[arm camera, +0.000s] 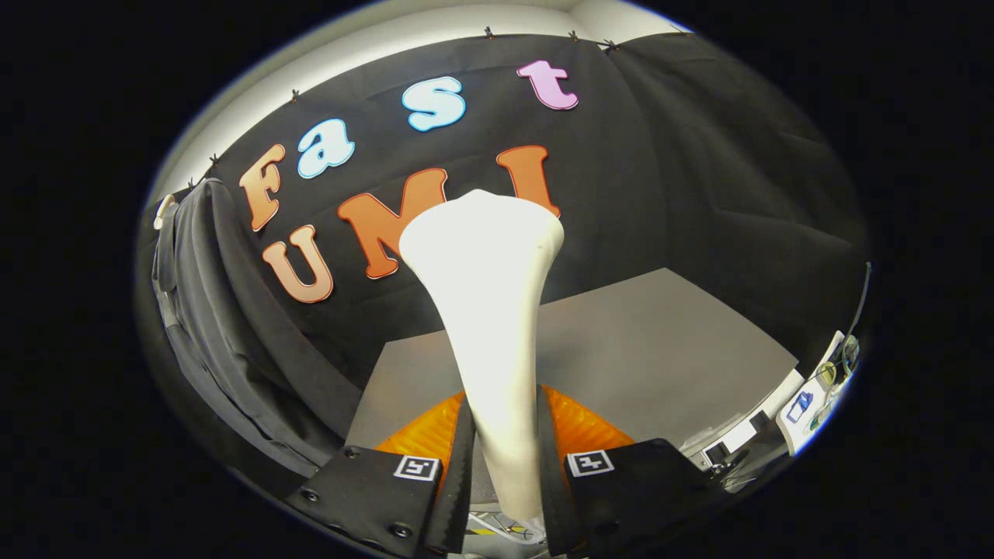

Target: Iron the clothes twice with a garment steamer, once on the left side and once on the right side.

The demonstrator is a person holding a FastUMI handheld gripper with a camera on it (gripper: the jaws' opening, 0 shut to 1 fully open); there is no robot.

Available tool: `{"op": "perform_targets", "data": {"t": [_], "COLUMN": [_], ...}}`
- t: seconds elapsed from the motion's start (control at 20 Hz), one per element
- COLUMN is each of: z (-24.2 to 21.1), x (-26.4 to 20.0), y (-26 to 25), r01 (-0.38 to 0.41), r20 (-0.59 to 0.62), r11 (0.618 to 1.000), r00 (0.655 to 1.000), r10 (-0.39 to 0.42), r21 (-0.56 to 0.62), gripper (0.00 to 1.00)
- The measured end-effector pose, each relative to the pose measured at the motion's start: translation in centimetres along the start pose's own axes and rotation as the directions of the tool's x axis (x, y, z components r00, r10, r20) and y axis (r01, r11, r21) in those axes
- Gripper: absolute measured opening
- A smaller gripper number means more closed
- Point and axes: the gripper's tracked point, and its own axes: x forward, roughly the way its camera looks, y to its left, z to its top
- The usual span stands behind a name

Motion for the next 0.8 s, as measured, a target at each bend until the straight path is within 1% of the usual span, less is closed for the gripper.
{"op": "perform_targets", "data": {"t": [0.1, 0.25, 0.35, 0.6, 0.8], "z": [-0.1, -2.4, -3.7, -4.5, -5.5], "x": [-1.2, -2.3, -2.8, -5.8, -8.4], "y": [0.1, 1.4, 2.1, 6.3, 10.1], "r01": [0.019, 0.039, 0.077, 0.143, 0.202], "r20": [0.011, -0.024, -0.030, 0.031, 0.087], "r11": [1.000, 0.999, 0.997, 0.986, 0.975], "r00": [1.000, 0.999, 0.997, 0.989, 0.974], "r10": [-0.019, -0.039, -0.077, -0.146, -0.210], "r21": [0.000, 0.014, 0.021, 0.082, 0.095], "gripper": [0.46, 0.46, 0.46, 0.46, 0.46]}}
